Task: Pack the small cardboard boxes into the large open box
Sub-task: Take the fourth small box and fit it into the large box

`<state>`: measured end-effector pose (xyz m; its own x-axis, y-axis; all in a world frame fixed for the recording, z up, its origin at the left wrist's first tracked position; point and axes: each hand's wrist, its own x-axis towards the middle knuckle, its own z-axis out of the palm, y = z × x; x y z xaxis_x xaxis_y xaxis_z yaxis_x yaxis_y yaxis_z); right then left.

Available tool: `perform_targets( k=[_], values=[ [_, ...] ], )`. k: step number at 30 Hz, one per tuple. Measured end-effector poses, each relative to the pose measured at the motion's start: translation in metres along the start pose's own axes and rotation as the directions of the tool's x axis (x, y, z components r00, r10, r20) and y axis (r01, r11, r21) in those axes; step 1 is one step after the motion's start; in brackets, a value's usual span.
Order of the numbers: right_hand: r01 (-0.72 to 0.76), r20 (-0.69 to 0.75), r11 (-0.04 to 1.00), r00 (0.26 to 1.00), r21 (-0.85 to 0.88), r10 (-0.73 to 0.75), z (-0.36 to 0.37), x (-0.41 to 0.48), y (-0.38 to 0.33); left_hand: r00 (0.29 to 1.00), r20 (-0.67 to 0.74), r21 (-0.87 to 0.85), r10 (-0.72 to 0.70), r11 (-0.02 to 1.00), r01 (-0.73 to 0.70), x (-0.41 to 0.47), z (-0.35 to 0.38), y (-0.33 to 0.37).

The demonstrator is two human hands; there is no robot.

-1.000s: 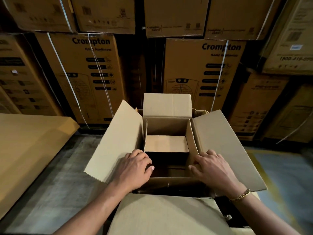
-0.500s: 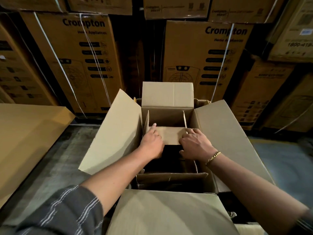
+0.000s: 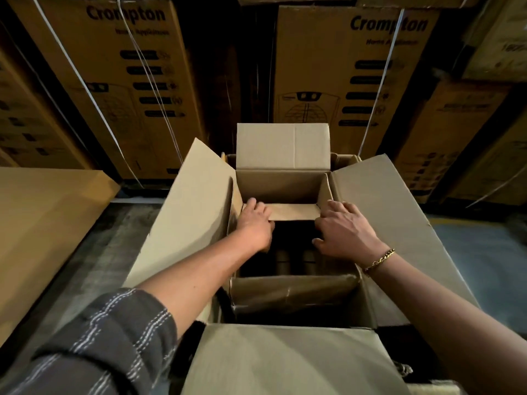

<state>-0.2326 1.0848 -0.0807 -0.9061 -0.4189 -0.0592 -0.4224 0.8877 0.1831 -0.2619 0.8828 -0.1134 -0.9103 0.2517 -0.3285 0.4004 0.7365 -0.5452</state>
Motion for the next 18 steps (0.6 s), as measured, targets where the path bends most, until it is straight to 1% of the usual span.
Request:
perform_targets(
  k=[2, 6, 9, 11, 14, 18],
  values=[
    [-0.017, -0.003, 0.999, 1.0, 0.028, 0.017, 0.0, 0.003, 0.005, 0.997, -0.071, -0.044, -0.034, 0.999, 0.031, 0.005, -0.005, -0.016],
    [-0.04, -0.001, 0.996, 0.999, 0.084, 0.041, 0.001, 0.012, 0.015, 0.985, -0.104, -0.139, -0.14, 0.982, 0.125, 0.024, -0.009, -0.04],
    [-0.079, 0.029, 0.978, 0.997, 0.195, 0.075, 0.001, 0.024, 0.02, 0.972, -0.1, -0.213, -0.213, 0.959, 0.188, 0.04, -0.006, -0.048],
    [-0.111, 0.065, 0.965, 0.993, 0.239, 0.098, 0.003, 0.034, 0.021, 0.961, -0.077, -0.315, -0.264, 0.921, 0.228, 0.049, -0.003, -0.052],
    [-0.155, 0.089, 0.947, 0.987, 0.282, 0.135, 0.008, 0.046, 0.022, 0.958, -0.031, -0.49, -0.284, 0.84, 0.233, 0.06, 0.002, -0.054],
    [-0.18, 0.077, 0.931, 0.984, 0.318, 0.164, 0.01, 0.052, 0.021, 0.96, -0.037, -0.552, -0.277, 0.807, 0.211, 0.066, 0.012, -0.054]
  ],
)
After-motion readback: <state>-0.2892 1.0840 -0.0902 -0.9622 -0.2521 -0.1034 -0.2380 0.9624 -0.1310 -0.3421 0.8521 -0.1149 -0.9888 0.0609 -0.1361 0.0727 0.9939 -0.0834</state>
